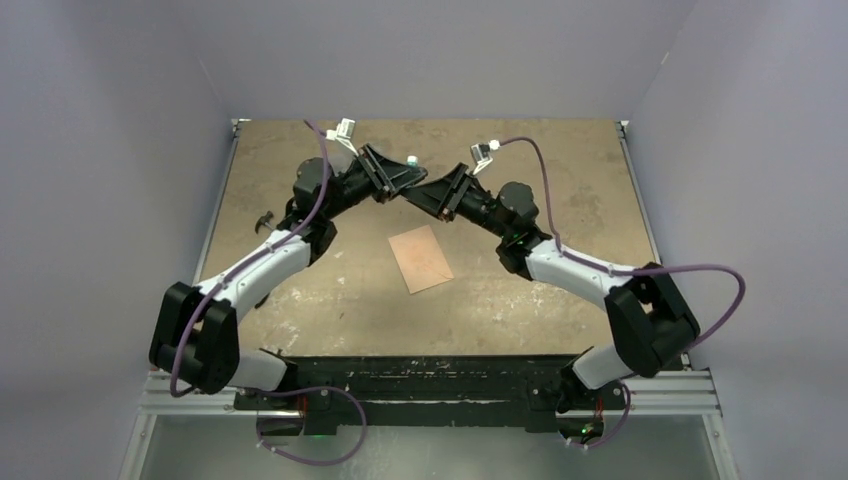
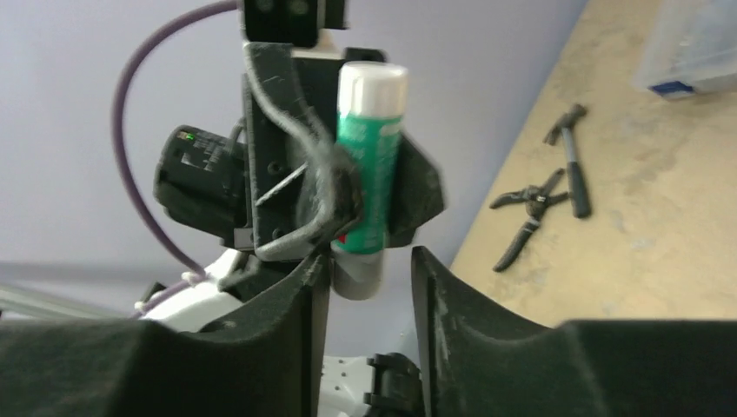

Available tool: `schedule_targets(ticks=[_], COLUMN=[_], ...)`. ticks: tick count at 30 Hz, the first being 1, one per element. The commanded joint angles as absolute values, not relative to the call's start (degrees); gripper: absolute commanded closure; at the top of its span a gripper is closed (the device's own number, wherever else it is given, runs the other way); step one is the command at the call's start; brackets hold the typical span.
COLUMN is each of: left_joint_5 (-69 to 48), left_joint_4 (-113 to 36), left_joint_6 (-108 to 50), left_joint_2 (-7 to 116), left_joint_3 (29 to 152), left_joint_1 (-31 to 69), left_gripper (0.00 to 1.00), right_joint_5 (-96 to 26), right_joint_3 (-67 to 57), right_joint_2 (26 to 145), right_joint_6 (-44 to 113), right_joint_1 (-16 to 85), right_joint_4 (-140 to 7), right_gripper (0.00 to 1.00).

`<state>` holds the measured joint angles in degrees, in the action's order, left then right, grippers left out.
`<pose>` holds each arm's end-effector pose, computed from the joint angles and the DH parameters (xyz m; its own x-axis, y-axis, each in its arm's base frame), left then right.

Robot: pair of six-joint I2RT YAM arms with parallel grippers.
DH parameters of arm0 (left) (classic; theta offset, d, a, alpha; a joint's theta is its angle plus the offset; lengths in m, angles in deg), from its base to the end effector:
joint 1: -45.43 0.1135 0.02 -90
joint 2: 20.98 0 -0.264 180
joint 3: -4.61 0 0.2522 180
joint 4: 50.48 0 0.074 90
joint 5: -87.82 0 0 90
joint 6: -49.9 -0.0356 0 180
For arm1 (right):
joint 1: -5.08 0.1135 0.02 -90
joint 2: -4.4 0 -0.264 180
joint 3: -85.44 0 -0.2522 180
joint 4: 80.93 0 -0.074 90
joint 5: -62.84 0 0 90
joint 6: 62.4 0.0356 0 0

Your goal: Place the letter into the envelope and seal it

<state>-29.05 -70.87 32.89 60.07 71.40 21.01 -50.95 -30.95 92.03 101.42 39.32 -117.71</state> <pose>0.2925 -0.1505 0.3235 -0.7155 -0.6120 -0.3370 0.3206 0.1410 -0.9367 0.2758 0.2051 0.2982 -0.7559 0.5485 -0.3573 -0.4095 0.0298 0.9118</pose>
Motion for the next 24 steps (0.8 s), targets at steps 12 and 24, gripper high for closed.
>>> schedule_targets(ticks=[12, 24], left_joint_5=[-28.61, -2.28], left_joint_4=[-34.71, -25.72], left_joint_6=[1.09, -19.42], left_joint_2=[60.51, 83.39], left_joint_3=[77.75, 89.2], left_joint_1=[26.97, 20.45], left_gripper=[1.0, 1.0], right_joint_5=[-31.33, -29.99], right_joint_3=[-33.59, -33.44], right_joint_2=[70.1, 72.94], right_joint_6=[75.08, 72.5], right_joint_1=[36.2, 36.08], right_joint_4=[-77.57, -75.0], right_gripper=[0.21, 0.22])
